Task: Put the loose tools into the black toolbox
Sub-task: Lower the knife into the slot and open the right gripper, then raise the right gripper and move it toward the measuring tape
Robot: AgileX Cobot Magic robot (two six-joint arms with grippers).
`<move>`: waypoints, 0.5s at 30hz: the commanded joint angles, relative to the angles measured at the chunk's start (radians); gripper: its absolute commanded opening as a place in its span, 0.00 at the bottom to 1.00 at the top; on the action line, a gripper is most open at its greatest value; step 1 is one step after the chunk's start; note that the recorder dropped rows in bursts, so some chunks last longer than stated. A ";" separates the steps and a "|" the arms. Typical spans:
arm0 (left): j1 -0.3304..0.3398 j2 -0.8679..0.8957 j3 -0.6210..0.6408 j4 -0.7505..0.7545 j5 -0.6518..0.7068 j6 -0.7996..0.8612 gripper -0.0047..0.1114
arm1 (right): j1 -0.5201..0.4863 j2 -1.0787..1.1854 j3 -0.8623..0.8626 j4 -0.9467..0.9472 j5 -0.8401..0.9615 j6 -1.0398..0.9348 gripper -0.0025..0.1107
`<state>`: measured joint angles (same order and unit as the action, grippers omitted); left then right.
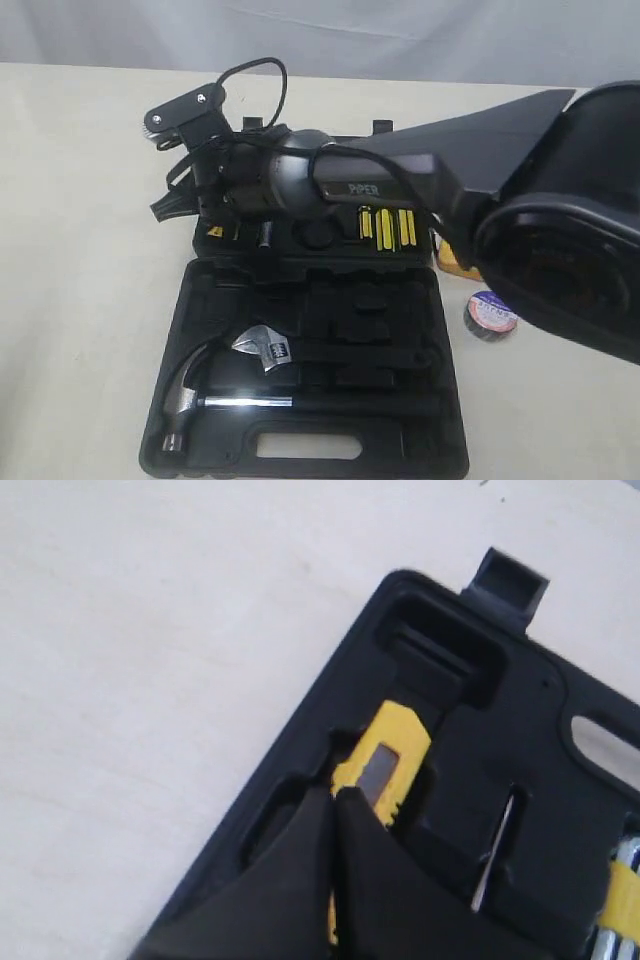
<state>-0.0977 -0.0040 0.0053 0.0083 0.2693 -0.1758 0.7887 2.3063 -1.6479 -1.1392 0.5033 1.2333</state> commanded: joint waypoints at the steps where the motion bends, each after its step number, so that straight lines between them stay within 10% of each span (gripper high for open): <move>1: -0.006 0.004 -0.005 -0.008 0.003 0.000 0.04 | 0.015 -0.034 -0.002 -0.015 -0.001 -0.010 0.02; 15: -0.006 0.004 -0.005 -0.008 0.003 0.000 0.04 | 0.015 0.033 -0.002 0.012 0.081 -0.008 0.02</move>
<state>-0.0977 -0.0040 0.0053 0.0083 0.2693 -0.1758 0.8051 2.3576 -1.6500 -1.1391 0.5531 1.2297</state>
